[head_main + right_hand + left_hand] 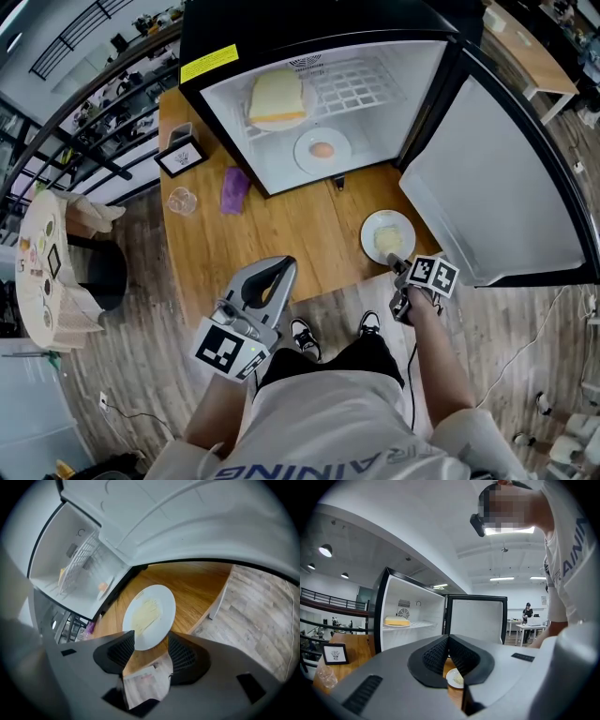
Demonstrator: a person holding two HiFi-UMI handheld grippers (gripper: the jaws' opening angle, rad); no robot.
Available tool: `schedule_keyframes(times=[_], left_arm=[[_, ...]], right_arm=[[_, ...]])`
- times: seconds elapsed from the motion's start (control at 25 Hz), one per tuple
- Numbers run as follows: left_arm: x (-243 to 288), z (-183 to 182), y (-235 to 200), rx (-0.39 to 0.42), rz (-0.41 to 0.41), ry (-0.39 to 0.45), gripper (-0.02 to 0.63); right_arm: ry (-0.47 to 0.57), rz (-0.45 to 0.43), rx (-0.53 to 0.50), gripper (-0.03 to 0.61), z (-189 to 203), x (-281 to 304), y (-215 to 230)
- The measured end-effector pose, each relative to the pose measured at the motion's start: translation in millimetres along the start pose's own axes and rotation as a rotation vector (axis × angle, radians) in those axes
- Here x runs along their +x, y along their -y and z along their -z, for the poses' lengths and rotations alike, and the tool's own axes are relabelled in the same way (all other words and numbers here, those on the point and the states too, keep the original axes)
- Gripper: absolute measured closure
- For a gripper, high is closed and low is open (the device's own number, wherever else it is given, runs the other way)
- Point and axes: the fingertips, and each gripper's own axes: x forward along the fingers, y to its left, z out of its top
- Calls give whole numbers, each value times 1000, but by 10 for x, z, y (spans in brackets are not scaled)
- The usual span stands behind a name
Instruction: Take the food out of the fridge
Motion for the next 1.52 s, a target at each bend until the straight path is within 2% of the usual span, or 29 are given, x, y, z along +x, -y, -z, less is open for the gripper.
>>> schedule_keyframes(times=[0.28, 0.44, 0.56, 0.72, 0.84, 0.88, 1.08, 1.52], left_arm=[[-11, 16, -28, -15, -4, 1, 606], [-14, 16, -17, -14, -3, -2, 606], [-7, 9, -7, -10, -4, 0, 606], [0, -12, -13, -11, -12, 6, 606], [6, -65, 2, -5, -6, 27, 606], [10, -84, 5, -2, -5, 31, 606], [11, -178, 8, 12, -19, 46, 606], [38, -548, 88, 80, -35, 111, 606]], right_arm=[[-51, 120, -308, 362, 134, 23, 29], [-36, 131, -379, 362, 120, -53, -23], [28, 79, -390, 364, 14, -218, -209], [151, -40, -424, 373, -185, -521, -631], [285, -43, -486, 524, -418, -816, -884], [324, -50, -505, 537, -486, -916, -975], [455, -170, -524, 555, -703, -1377, -1419], [682, -286, -786, 557, -854, -2373, -2301]])
